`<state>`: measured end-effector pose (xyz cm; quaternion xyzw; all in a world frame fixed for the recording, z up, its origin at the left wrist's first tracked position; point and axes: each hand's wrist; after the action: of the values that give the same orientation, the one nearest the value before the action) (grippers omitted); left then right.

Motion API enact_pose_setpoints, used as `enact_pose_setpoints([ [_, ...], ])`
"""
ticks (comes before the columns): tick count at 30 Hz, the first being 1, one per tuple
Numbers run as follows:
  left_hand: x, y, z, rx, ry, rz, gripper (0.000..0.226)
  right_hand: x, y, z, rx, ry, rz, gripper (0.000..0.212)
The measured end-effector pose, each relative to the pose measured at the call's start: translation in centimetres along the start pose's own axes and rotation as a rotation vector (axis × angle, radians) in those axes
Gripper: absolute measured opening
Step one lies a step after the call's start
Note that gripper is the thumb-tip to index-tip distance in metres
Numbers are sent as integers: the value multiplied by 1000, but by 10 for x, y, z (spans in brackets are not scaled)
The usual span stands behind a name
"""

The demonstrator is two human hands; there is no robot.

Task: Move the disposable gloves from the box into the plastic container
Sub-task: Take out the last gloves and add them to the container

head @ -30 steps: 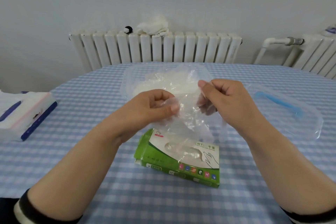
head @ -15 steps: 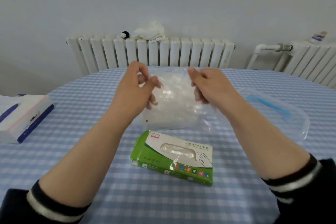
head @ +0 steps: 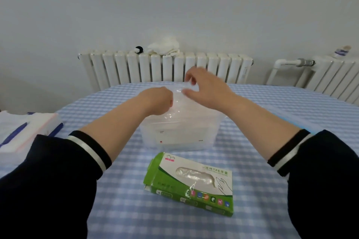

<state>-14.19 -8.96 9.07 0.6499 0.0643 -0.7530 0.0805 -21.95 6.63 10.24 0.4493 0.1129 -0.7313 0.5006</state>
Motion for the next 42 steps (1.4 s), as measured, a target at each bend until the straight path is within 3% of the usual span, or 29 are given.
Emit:
enact_pose_setpoints([
  [3, 2, 4, 0, 36, 23, 60, 22, 8, 7, 1, 123, 557, -63, 55],
  [5, 3, 5, 0, 53, 72, 112, 35, 19, 1, 5, 149, 716, -204, 59],
  [7, 4, 6, -2, 65, 116, 214, 44, 30, -7, 9, 170, 799, -280, 49],
  [11, 13, 5, -3, 48, 220, 398, 33, 51, -10, 12, 342, 829, -219, 25],
  [15, 15, 2, -2, 53, 263, 491, 45, 52, -12, 9, 286, 893, -220, 32],
  [19, 8, 12, -2, 90, 204, 548, 37, 23, -5, 6, 162, 806, -244, 50],
  [23, -17, 19, -14, 46, 102, 488, 48, -9, 5, -1, 78, 542, -262, 42],
  [25, -24, 24, -26, 5, -91, 414, 44, -24, 8, -9, 76, 348, -264, 32],
  [28, -19, 22, -57, 47, -597, 134, 31, -38, 18, -37, 121, 6, -7, 9],
  [29, -16, 15, -70, 61, -696, -35, 28, -41, 23, -51, 171, -23, 161, 5],
  [30, -15, 7, -84, 62, -696, -204, 24, -43, 28, -64, 221, 18, 330, 6],
  [32, -9, -10, -106, 94, -503, -453, 16, -40, 35, -88, 237, 257, 478, 5],
  [34, 3, -20, -120, 147, -247, -526, 12, -27, 32, -108, 97, 485, 298, 9],
  [37, 28, -22, -129, 207, 84, -382, 54, -1, 21, -128, -27, 650, 73, 31],
  [39, 42, -22, -132, 235, 186, -291, 74, 11, 15, -136, -12, 712, 109, 50],
  [42, 52, -23, -131, 265, 213, -256, 75, 23, 14, -140, -17, 724, 141, 62],
])
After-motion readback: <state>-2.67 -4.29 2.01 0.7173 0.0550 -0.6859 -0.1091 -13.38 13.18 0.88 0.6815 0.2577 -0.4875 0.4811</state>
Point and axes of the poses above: each hand's wrist, its own z-axis towards the middle knuckle, its own x-axis out of the palm, y = z × x, and after that the axes turned 12 degrees about -y, right-handed
